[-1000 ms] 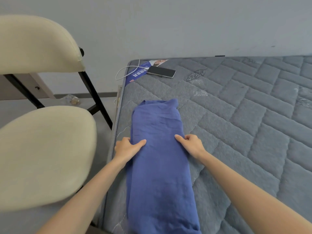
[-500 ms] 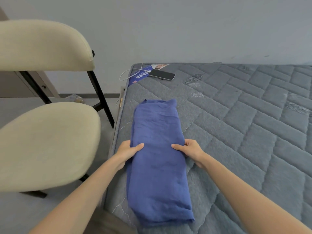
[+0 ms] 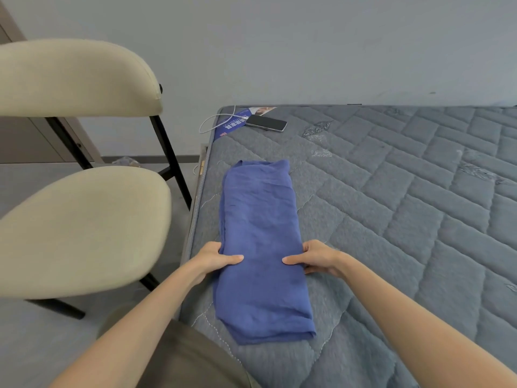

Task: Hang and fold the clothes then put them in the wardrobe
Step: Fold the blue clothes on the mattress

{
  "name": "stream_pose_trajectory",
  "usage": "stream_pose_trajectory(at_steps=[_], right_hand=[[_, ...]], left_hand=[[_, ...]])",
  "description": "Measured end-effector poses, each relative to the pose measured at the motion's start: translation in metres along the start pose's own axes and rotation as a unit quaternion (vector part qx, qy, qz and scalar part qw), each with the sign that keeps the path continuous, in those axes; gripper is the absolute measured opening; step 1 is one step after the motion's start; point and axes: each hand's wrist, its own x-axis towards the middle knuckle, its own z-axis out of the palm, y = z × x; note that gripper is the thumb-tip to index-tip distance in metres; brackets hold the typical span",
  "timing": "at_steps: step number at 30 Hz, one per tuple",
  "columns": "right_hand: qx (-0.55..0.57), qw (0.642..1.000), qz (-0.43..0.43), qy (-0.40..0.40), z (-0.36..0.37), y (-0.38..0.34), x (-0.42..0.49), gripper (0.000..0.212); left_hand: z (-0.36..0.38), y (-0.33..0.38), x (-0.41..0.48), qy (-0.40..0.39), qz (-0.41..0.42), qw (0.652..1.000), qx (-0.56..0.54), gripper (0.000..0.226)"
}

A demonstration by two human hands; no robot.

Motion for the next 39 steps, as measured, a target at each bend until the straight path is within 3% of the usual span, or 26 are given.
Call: stream_pose_trajectory(at_steps=[4,8,11,16,20,24,27,32,39], right_hand=[[0.009,0.997,-0.062,0.047,0.001,-0.001,-0.012,0.03],[-0.022,0.994,-0.107,-0.001,-0.009,-0.012,-0.025,0.043],[-0.04,0.991,-0.13,0.002,-0.012,-0.02,-0.032,0.045],[0.001,0.976,-0.198,0.094,-0.013,-0.023,-0.035,0.028],[-0.016,0.933,-0.282,0.222,-0.015,-0.035,-0.035,0.02],[-0.054,0.892,-0.346,0.285,-0.023,-0.065,-0.036,0.032],[-0.015,0.884,-0.382,0.268,-0.028,-0.092,-0.047,0.041],[0.115,0.866,-0.439,0.208,-0.033,-0.145,-0.087,0.038],[0.158,0.849,-0.473,0.175,-0.037,-0.188,-0.142,0.03]], left_hand=[[-0.002,0.007,-0.013,0.014,0.059,0.998,-0.021,0.034],[-0.011,0.018,-0.024,-0.014,0.09,0.996,0.02,0.045],[-0.014,0.021,-0.026,0.022,0.113,0.992,0.041,0.04],[-0.018,0.026,-0.027,0.121,0.203,0.97,0.051,0.02],[-0.025,0.043,-0.028,0.193,0.271,0.94,0.069,0.052],[-0.038,0.076,-0.032,0.19,0.339,0.92,0.043,0.022],[-0.046,0.105,-0.038,0.155,0.358,0.92,-0.034,0.038],[-0.057,0.158,-0.068,0.151,0.395,0.903,-0.074,0.019],[-0.055,0.203,-0.126,0.116,0.464,0.872,-0.104,0.021]])
